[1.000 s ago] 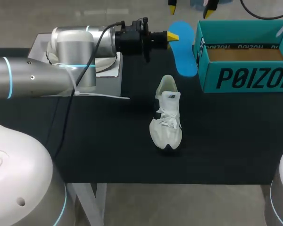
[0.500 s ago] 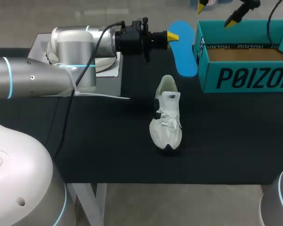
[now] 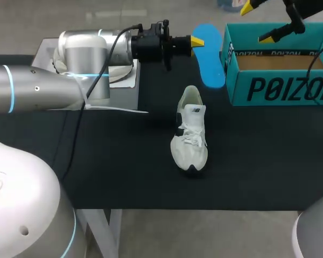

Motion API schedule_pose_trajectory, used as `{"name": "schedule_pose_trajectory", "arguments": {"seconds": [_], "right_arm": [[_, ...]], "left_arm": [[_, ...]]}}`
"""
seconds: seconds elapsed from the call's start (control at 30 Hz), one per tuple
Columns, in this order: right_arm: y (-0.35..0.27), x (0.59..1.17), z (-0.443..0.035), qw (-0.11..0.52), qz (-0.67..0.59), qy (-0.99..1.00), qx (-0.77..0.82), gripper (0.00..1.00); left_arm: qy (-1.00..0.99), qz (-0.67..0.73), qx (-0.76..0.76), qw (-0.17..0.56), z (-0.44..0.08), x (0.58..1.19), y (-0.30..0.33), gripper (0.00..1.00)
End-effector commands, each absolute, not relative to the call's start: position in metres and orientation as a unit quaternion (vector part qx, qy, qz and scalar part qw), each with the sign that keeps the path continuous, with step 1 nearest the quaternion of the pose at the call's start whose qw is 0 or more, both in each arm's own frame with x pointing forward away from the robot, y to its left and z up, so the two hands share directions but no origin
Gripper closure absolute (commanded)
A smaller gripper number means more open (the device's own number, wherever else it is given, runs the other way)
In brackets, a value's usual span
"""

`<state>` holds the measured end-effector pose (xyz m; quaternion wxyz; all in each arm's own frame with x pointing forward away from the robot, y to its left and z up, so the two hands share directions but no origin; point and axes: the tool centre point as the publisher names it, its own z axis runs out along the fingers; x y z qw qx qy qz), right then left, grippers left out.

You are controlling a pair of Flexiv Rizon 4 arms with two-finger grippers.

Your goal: Take the shoe out of the shoebox, open the shoe tongue, remove and reinsert the insole, then place the shoe into the shoebox

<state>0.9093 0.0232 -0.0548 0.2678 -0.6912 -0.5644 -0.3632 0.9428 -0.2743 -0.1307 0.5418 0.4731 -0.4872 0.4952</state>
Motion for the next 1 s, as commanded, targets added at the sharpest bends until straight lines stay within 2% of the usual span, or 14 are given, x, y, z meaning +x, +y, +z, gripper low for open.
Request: {"name": "schedule_pose_trajectory", "arguments": {"seconds": [0.03, 0.47, 0.67, 1.0], "right_arm": [[0.023, 0.905, -0.060, 0.533, -0.624, -0.366, -0.439, 0.00], [0.027, 0.906, -0.063, 0.536, -0.596, -0.403, -0.442, 0.00], [0.028, 0.906, -0.065, 0.526, -0.588, -0.411, -0.456, 0.00], [0.030, 0.909, -0.071, 0.428, -0.548, -0.473, -0.541, 0.00]], "left_arm": [[-0.487, 0.495, 0.475, 0.540, -0.130, 0.941, -0.274, 1.00], [-0.488, 0.499, 0.461, 0.548, -0.130, 0.942, -0.273, 1.00], [-0.505, 0.508, 0.453, 0.531, -0.134, 0.943, -0.271, 1.00], [-0.508, 0.505, 0.457, 0.527, -0.133, 0.942, -0.270, 1.00]]}}
